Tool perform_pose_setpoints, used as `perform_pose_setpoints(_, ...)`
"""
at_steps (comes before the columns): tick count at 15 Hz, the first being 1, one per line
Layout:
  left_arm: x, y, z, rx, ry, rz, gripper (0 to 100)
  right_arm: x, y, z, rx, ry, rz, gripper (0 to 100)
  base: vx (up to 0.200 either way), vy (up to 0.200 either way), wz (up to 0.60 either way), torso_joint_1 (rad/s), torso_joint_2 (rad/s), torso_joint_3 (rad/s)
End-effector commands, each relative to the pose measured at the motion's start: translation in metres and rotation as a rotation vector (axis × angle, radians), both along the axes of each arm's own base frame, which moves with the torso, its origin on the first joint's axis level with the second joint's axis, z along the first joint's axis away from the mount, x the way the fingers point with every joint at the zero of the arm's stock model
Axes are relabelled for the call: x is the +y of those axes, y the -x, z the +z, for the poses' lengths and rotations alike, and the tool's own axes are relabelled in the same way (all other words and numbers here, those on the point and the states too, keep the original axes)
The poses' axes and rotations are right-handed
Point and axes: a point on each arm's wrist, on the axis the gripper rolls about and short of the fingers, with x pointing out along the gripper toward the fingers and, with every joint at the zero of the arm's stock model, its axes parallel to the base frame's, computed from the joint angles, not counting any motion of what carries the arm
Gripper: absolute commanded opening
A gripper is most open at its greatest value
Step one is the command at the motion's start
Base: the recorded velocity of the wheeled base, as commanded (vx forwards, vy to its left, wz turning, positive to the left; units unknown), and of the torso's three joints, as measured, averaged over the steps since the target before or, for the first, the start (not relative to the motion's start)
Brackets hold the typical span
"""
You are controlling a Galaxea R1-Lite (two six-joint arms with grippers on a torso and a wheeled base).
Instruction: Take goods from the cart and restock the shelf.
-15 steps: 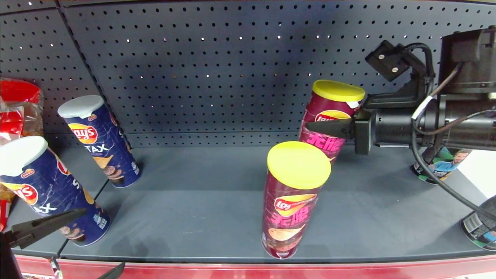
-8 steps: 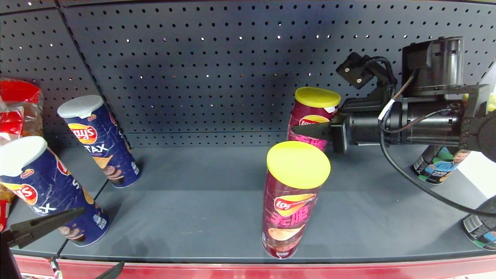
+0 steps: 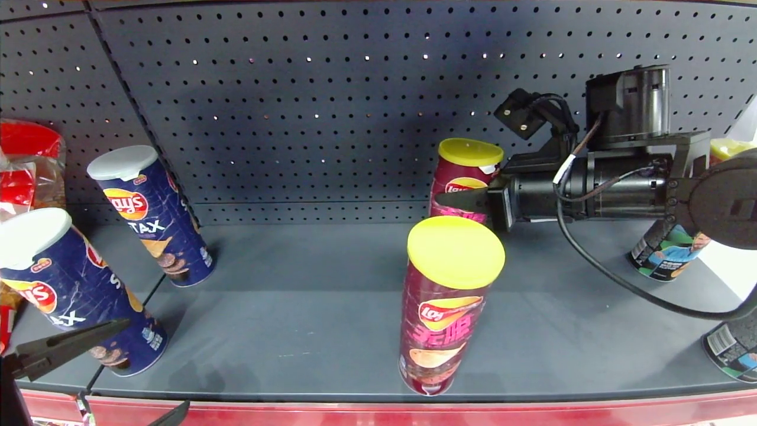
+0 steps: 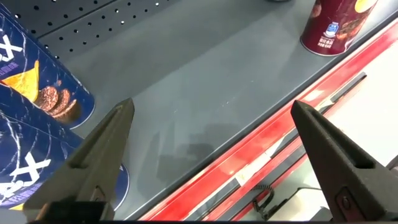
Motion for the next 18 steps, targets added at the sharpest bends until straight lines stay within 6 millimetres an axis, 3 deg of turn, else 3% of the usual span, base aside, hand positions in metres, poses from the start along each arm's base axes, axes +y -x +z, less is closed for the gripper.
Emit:
perform_pose_setpoints(1, 0.000, -0.001, -0.001, 0.006, -0.003, 0.000, 100, 0.002, 0.001, -0.001, 0.004, -0.001, 0.006, 0, 0.000, 0.000, 0.00, 0.000, 0.00, 0.000)
perform_pose_setpoints(3, 0.000, -0.001, -0.002, 0.009, -0.002, -0.001, 100, 0.001, 0.002, -0.003, 0.013, 0.003, 0.005, 0, 0.000, 0.000, 0.00, 0.000, 0.00, 0.000)
perform_pose_setpoints(4, 0.000, -0.001, -0.002, 0.011, -0.003, -0.001, 100, 0.001, 0.002, -0.004, 0.015, 0.003, 0.005, 100, 0.000, 0.000, 0.00, 0.000, 0.00, 0.000)
perform_pose_setpoints(13, -0.004, -0.009, -0.004, 0.053, -0.021, -0.002, 100, -0.022, 0.042, -0.008, 0.074, -0.006, -0.024, 100, 0.000, 0.000, 0.00, 0.000, 0.00, 0.000)
perform_pose_setpoints(18, -0.013, -0.028, -0.005, 0.124, -0.055, -0.002, 100, -0.059, 0.093, -0.021, 0.105, 0.003, -0.108, 100, 0.000, 0.000, 0.00, 0.000, 0.00, 0.000)
